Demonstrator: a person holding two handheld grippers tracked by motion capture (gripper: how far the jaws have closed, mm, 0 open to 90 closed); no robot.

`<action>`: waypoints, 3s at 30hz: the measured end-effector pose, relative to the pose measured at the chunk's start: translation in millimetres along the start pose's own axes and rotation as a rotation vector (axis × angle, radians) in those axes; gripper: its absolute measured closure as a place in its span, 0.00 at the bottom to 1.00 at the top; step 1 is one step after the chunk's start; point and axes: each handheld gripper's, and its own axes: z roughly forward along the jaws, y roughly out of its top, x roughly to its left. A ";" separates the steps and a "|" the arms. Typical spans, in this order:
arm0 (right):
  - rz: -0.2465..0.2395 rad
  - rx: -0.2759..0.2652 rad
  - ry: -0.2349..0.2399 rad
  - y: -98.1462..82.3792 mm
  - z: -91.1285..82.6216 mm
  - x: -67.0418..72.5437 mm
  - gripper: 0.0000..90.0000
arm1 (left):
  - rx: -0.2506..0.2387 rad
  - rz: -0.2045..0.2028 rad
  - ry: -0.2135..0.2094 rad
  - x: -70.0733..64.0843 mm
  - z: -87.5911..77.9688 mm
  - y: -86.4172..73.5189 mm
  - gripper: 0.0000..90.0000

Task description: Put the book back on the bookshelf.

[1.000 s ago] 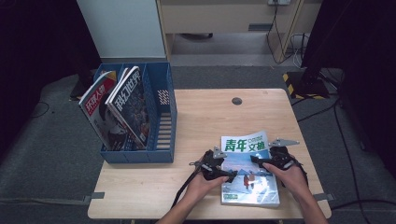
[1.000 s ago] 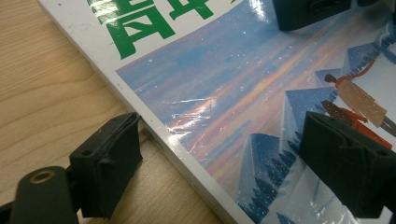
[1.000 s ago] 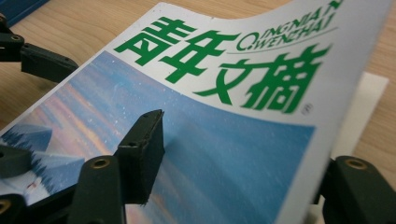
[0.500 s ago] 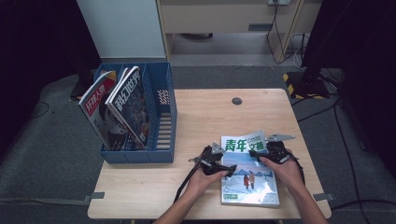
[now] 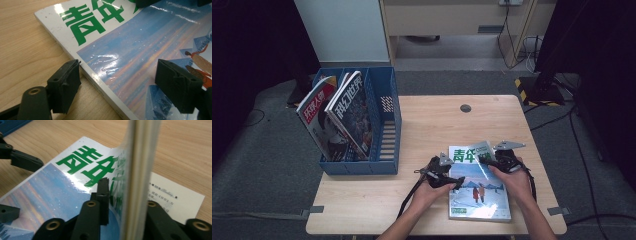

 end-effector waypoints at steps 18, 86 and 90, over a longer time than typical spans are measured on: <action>-0.182 -0.162 0.022 13.4 -32.7 23.3 0.95 | -0.017 -0.015 -0.094 12.7 6.5 5.1 0.09; 0.138 0.055 0.021 -29.3 -7.9 -5.7 0.20 | -0.019 -0.157 -0.134 27.8 11.4 44.5 0.44; 0.130 0.048 0.015 -28.4 -7.3 -3.8 0.21 | -0.015 -0.154 -0.127 29.3 9.5 52.6 0.46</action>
